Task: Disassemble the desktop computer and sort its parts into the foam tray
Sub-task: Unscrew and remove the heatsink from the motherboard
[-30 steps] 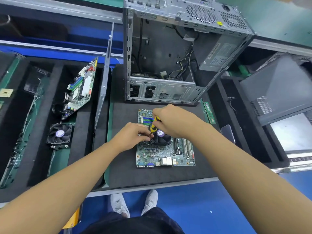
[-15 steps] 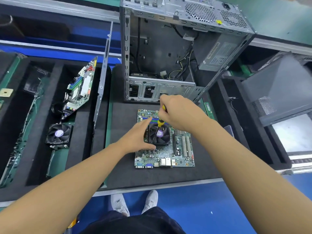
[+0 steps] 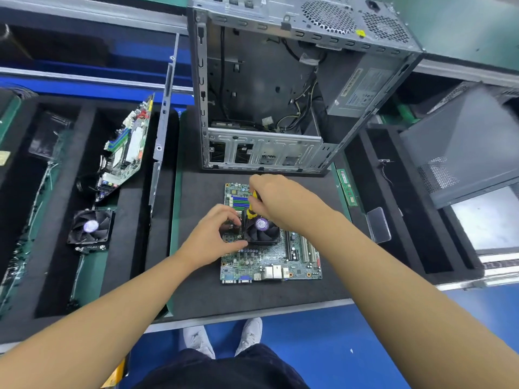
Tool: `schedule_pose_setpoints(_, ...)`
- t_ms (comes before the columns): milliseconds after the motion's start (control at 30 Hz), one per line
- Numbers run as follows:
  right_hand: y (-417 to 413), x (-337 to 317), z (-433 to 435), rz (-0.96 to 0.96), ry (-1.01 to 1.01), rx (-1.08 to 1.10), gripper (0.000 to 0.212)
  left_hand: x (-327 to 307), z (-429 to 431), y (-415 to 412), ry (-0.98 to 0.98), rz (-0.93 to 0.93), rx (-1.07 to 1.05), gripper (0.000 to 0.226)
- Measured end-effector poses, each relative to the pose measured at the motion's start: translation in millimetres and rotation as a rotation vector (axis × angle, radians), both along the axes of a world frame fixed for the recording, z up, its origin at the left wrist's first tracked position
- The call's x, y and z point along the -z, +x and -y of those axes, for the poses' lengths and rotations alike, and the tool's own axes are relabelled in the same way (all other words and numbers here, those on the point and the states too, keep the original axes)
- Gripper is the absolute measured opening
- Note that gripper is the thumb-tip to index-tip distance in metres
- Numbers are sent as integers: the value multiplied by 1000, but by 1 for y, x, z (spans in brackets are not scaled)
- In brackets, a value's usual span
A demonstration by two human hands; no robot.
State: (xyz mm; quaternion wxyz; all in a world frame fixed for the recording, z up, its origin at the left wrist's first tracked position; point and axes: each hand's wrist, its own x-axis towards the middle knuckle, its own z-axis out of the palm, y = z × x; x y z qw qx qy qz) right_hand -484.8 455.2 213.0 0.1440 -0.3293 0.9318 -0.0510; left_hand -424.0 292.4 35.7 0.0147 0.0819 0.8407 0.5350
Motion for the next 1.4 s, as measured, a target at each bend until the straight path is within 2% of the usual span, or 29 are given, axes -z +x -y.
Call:
schedule_pose_setpoints(100,0,1,1,23,6,10,20,0,2,3,-11,36,-1,19)
schedule_pose_setpoints(233,1,0,1,25,6,16,19,-1,5,7,-26,51,-7,14)
schedule_pose_setpoints(467,3,-5,3,-1,22,-18,20,-7,0,7,-47,31,-19,20)
schedule_pose_setpoints(800,7,-3,4,-2,38,-49,18,-6,-1,7,-77,45,-31,16)
schedule_pose_setpoints(933,14,-4,11,-34,113,-106,30,-5,-1,8,-107,16,-3,25)
schedule_pose_setpoints(1067,17,-3,17,-34,139,-119,37,-1,-1,7,-129,18,-14,14)
schedule_pose_setpoints(1133,15,-3,17,0,122,-126,33,0,-1,8,-130,0,-38,17)
schedule_pose_setpoints(1267,14,-1,11,33,67,-172,25,-1,-1,9,-93,4,-61,39)
schedule_pose_setpoints(1400,15,0,5,41,51,-205,25,-1,-1,11,-62,5,-68,36)
